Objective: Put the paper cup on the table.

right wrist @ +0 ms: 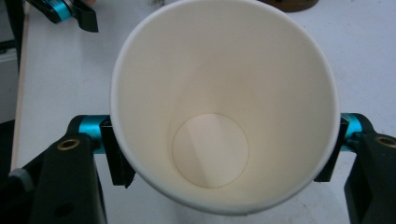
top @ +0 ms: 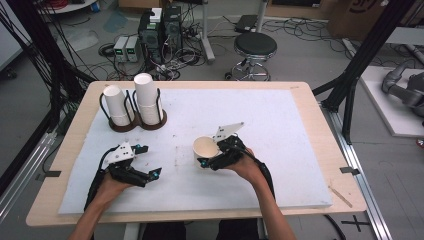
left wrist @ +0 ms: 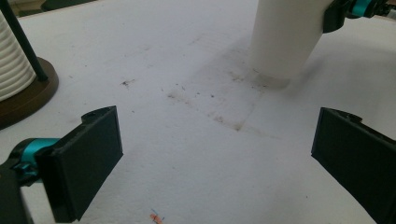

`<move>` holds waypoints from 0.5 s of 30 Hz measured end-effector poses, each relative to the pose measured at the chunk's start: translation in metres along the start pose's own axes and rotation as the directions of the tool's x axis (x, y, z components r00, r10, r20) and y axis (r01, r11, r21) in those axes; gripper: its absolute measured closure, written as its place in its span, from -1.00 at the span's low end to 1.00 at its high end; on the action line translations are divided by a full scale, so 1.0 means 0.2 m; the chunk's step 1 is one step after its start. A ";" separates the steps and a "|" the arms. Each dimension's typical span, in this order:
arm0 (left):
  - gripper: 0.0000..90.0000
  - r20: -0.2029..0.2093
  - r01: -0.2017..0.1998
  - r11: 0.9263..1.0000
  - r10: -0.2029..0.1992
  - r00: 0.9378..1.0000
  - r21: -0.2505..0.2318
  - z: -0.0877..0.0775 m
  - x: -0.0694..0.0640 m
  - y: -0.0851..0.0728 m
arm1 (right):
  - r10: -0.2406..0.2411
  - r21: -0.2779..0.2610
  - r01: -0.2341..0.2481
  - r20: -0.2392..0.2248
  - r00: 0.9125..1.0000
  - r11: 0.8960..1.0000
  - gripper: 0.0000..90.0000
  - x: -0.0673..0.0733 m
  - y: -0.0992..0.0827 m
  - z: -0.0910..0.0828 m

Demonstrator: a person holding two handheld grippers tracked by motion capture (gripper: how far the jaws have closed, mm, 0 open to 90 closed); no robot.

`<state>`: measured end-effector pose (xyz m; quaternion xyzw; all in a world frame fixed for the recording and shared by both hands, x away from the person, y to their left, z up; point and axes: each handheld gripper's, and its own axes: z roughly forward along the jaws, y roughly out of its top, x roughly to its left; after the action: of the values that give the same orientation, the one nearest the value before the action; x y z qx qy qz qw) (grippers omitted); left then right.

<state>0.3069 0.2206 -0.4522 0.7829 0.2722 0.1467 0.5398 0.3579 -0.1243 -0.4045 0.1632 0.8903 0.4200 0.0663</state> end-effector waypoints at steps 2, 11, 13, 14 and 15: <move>-0.96 -0.002 -0.005 1.000 0.005 1.000 0.004 0.00 0.00 0.00 | -0.009 0.015 0.009 -0.002 1.000 1.000 -0.37 0.00 0.00 0.02; -0.96 -0.002 -0.010 1.000 0.010 1.000 0.008 0.00 0.00 0.00 | -0.009 0.044 0.009 -0.002 1.000 0.999 -0.37 0.00 0.00 0.06; -0.96 -0.001 -0.010 1.000 0.010 1.000 0.008 0.01 0.00 0.00 | -0.008 0.047 0.008 -0.001 1.000 0.999 -0.37 0.00 0.00 0.06; -0.96 -0.002 -0.010 1.000 0.010 1.000 0.011 0.01 0.00 0.00 | -0.008 0.049 0.008 -0.001 1.000 0.999 -0.37 0.00 0.00 0.06; -0.96 -0.005 -0.009 1.000 0.009 1.000 0.010 0.01 0.00 0.00 | -0.006 0.053 0.006 0.004 1.000 0.999 -0.37 0.00 0.00 0.06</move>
<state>0.3072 0.2191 -0.4523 0.7864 0.2710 0.1497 0.5345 0.3606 -0.1153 -0.4122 0.1633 0.9013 0.3958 0.0652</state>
